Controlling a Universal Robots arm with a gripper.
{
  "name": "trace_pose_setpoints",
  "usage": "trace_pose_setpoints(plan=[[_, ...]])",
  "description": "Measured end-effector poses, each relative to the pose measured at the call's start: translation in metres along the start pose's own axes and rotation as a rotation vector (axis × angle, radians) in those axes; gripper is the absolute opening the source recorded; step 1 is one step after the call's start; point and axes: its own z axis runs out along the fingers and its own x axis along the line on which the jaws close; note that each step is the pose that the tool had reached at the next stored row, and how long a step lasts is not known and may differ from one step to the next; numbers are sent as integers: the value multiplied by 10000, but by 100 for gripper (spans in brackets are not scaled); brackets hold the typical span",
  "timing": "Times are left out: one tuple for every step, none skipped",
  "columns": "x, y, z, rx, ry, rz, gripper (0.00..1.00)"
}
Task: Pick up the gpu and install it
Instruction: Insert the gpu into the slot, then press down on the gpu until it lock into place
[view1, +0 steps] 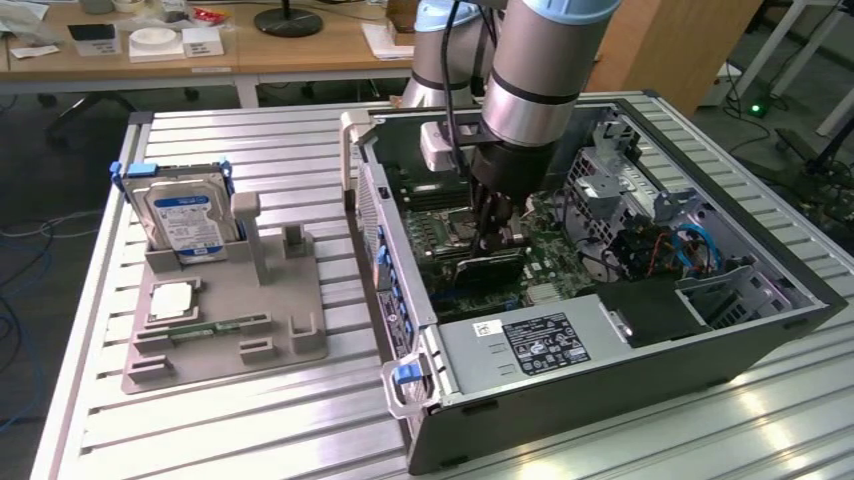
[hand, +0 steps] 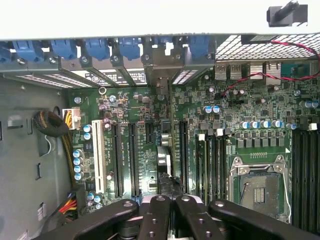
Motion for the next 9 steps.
trace_pose_setpoints(plan=[[0,0,0,0,0,0,11],[0,0,0,-1,1,0,11],[0,0,0,0,0,0,11],[0,0,0,0,0,0,11],[0,0,0,0,0,0,11],[0,0,0,0,0,0,11],[0,0,0,0,0,0,11],[0,0,0,0,0,0,11],[0,0,0,0,0,0,11]])
